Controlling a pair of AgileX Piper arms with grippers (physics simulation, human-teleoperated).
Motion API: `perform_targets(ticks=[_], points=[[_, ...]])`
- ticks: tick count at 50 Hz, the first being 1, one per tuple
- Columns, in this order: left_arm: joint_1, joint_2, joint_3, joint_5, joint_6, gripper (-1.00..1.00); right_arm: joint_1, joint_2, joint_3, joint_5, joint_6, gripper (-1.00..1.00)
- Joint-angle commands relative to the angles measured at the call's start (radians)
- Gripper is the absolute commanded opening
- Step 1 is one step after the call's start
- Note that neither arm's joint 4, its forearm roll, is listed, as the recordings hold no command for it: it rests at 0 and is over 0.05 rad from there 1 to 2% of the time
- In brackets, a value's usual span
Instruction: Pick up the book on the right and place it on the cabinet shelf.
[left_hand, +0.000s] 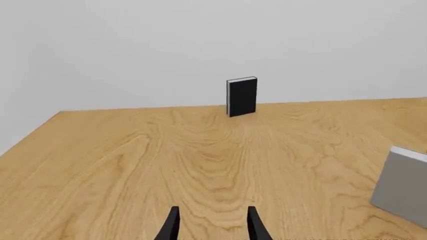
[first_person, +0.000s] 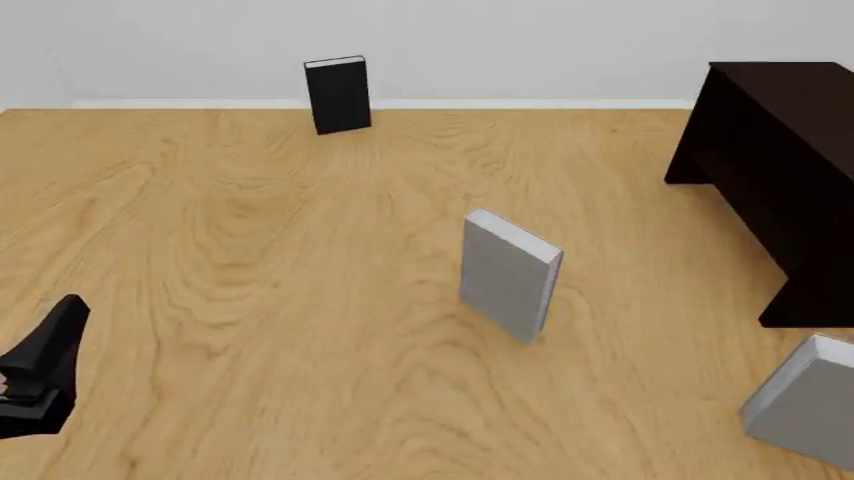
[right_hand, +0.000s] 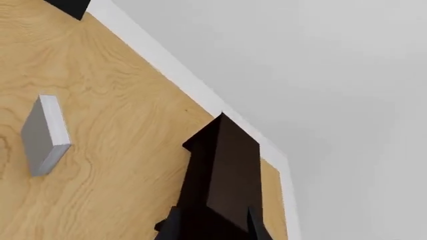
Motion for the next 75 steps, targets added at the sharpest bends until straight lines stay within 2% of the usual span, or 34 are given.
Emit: perform_targets(ticks=[1,8,16,18,19,21,28,29,34,36,40,41,47,50,59,73,75], points=[[-0.026,0.016,0.000,-0.010,0.015,1.00,-0.026,0.106,-0.133,0.181,-0.124,1.00],[-0.035,0.008,0.000,0.004,0.015,1.00,-0.029,0.144,-0.153,0.281,-0.191,1.00],[-0.042,-0.004,0.000,0.018,0.016,1.00,-0.029,0.181,-0.172,0.350,-0.244,1.00],[-0.042,-0.004,0.000,0.019,0.016,1.00,-0.047,0.189,-0.174,0.341,-0.257,1.00],[-0.044,-0.008,0.000,0.023,0.018,1.00,-0.052,0.185,-0.159,0.345,-0.284,1.00],[-0.043,-0.014,0.000,0.029,0.017,1.00,-0.043,0.197,-0.172,0.354,-0.270,1.00],[-0.045,-0.010,0.000,0.029,0.016,1.00,-0.032,0.203,-0.113,0.366,-0.299,1.00],[-0.046,-0.011,0.000,0.030,0.018,1.00,-0.029,0.210,-0.118,0.360,-0.283,1.00],[-0.045,-0.005,0.000,0.030,0.020,1.00,-0.014,0.214,-0.080,0.368,-0.280,1.00],[-0.044,-0.003,0.000,0.028,0.015,1.00,-0.017,0.206,-0.055,0.368,-0.298,1.00],[-0.046,0.002,0.000,0.027,0.015,1.00,0.013,0.215,-0.043,0.394,-0.281,1.00],[-0.048,0.004,0.000,0.026,0.018,1.00,0.007,0.210,-0.029,0.397,-0.293,1.00],[-0.044,0.017,0.000,0.015,0.018,1.00,0.024,0.218,-0.002,0.382,-0.285,1.00],[-0.046,0.015,0.000,0.019,0.020,1.00,0.022,0.220,0.019,0.371,-0.299,1.00],[-0.047,0.032,0.000,0.012,0.019,1.00,0.060,0.237,0.058,0.345,-0.265,1.00],[-0.052,0.037,0.000,0.019,0.023,1.00,0.040,0.259,0.138,0.297,-0.302,1.00],[-0.047,0.044,0.000,0.015,0.019,1.00,0.046,0.273,0.139,0.281,-0.294,1.00]])
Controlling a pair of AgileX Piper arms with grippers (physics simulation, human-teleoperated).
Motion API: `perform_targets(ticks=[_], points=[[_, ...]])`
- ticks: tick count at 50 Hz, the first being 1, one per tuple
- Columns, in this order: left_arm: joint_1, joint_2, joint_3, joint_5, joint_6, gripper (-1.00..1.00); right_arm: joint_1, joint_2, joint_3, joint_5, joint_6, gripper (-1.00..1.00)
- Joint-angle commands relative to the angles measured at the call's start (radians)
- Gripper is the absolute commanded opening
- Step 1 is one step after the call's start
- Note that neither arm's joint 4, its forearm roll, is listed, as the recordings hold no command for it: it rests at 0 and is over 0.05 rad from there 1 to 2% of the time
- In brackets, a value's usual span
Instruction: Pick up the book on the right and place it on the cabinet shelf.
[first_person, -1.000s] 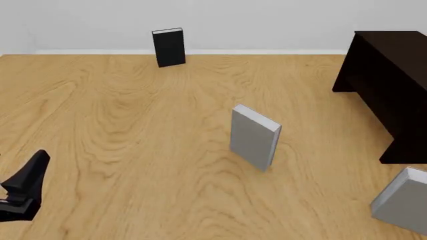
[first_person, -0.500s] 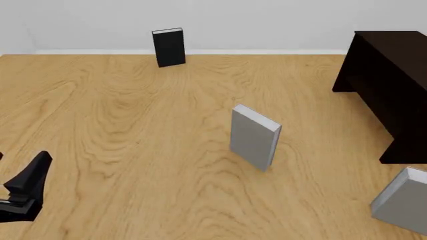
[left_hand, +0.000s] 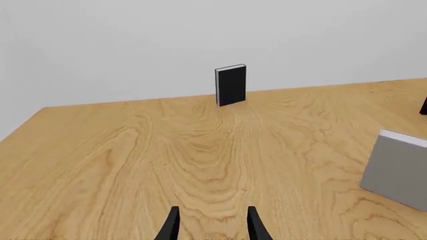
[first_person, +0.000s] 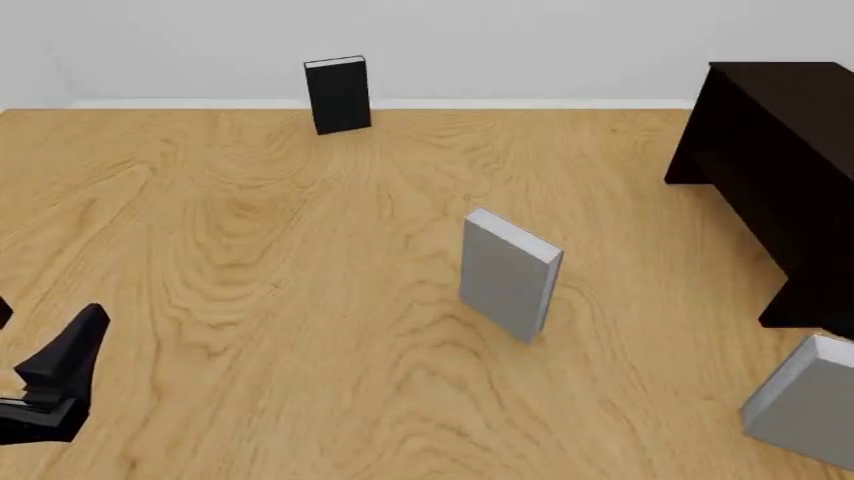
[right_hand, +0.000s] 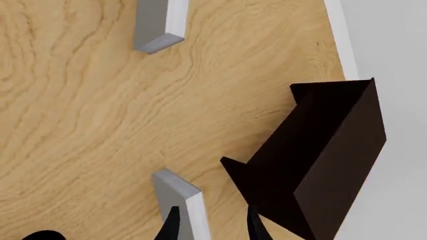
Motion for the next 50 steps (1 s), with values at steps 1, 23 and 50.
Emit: perform_targets(ticks=[1,23,50], points=[[-0.001,0.014,0.000,-0.001,0.006,1.00,-0.004,0.028,0.064,-0.052,-0.015,1.00],[-0.006,0.013,0.000,0.005,0.007,1.00,-0.069,0.079,0.169,-0.152,-0.078,1.00],[-0.009,0.055,0.000,-0.024,0.010,1.00,-0.098,0.115,0.243,-0.216,-0.051,1.00]])
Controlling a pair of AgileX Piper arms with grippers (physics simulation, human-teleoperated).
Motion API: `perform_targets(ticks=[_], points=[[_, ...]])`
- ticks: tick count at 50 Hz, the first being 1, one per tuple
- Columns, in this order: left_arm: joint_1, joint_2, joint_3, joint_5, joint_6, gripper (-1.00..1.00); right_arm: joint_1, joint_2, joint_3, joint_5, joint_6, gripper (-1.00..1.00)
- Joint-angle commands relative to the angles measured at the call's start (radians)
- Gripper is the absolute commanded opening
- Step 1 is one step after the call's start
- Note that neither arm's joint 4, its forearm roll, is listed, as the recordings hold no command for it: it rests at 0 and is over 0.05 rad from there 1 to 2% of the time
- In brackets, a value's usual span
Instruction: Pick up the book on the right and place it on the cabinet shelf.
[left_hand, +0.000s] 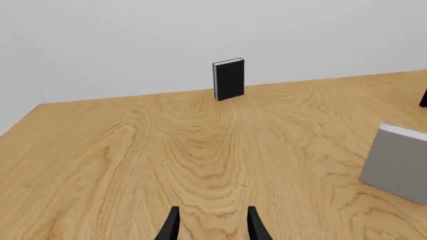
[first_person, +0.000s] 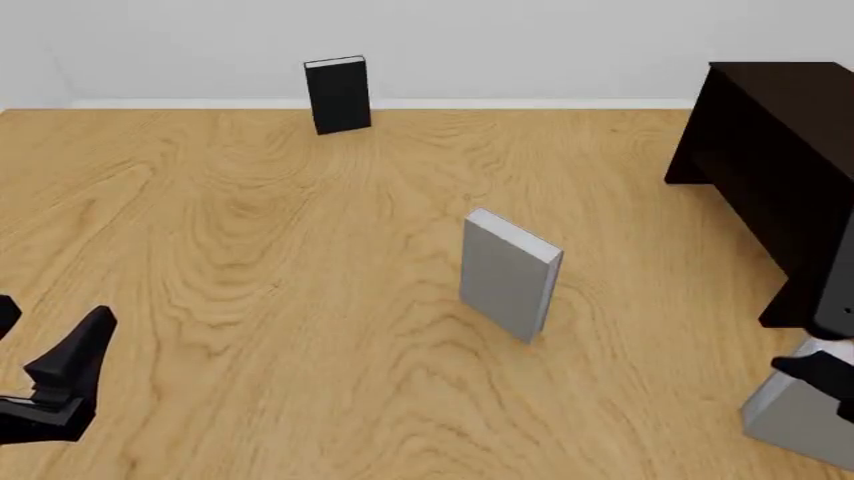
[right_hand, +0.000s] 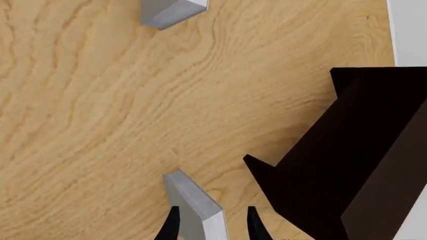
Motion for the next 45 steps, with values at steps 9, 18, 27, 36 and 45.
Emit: perform_targets(ticks=[9,18,27,36,45], points=[[0.000,0.024,0.000,-0.018,0.000,1.00,-0.045,0.046,0.057,-0.071,0.011,1.00],[-0.002,0.039,0.000,-0.030,0.004,1.00,-0.060,0.062,0.078,-0.097,0.011,1.00],[-0.005,0.040,0.000,-0.029,0.004,1.00,-0.069,0.086,0.092,-0.130,0.015,1.00],[-0.006,0.039,0.000,-0.026,0.004,1.00,-0.086,0.095,0.121,-0.153,0.007,1.00],[-0.007,0.043,0.000,-0.026,0.006,1.00,-0.111,0.096,0.146,-0.169,-0.011,1.00]])
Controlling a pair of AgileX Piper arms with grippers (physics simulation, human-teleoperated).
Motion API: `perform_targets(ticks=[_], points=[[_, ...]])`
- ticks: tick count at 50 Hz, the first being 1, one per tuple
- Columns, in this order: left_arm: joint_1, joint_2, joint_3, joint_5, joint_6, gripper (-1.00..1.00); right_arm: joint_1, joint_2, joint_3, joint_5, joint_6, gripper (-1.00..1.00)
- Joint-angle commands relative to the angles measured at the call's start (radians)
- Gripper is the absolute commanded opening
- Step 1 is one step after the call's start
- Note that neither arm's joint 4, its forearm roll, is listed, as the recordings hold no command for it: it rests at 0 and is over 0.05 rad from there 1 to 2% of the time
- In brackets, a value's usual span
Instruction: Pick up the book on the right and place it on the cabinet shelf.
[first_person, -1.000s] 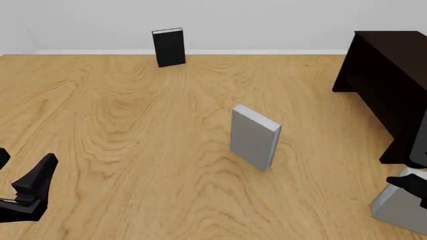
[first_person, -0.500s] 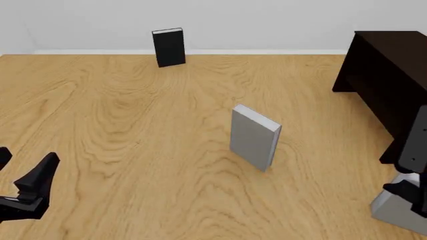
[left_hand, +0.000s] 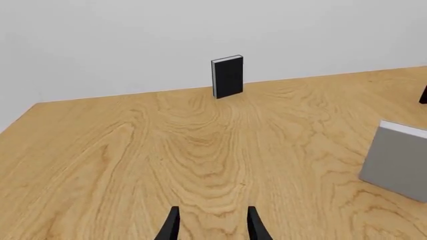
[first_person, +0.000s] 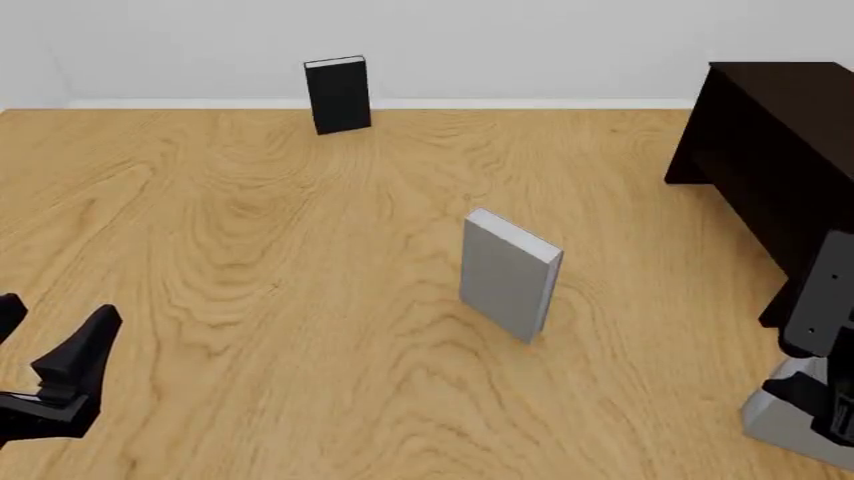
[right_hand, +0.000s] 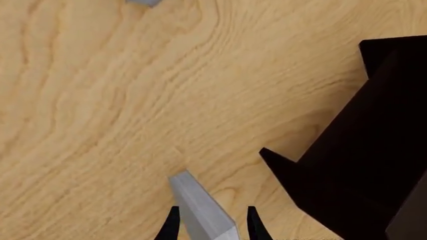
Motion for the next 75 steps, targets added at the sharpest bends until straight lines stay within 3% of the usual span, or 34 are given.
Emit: perform_targets(ticks=[1,23,38,39,53,75], points=[[-0.002,0.007,0.000,-0.003,0.000,1.00,-0.022,0.007,0.026,-0.020,-0.009,1.00],[-0.005,0.021,0.000,-0.012,0.002,1.00,-0.158,-0.021,0.087,-0.042,-0.126,1.00],[-0.010,0.019,0.000,-0.007,0.001,1.00,-0.170,-0.035,0.089,-0.047,-0.157,1.00],[-0.010,0.022,0.000,-0.010,0.001,1.00,-0.167,-0.038,0.088,-0.047,-0.156,-1.00],[-0.013,0.048,0.000,-0.034,0.002,1.00,-0.141,-0.048,0.063,-0.025,-0.147,-1.00],[-0.026,0.070,0.000,-0.054,0.001,1.00,-0.056,-0.127,-0.047,0.124,-0.129,-1.00]])
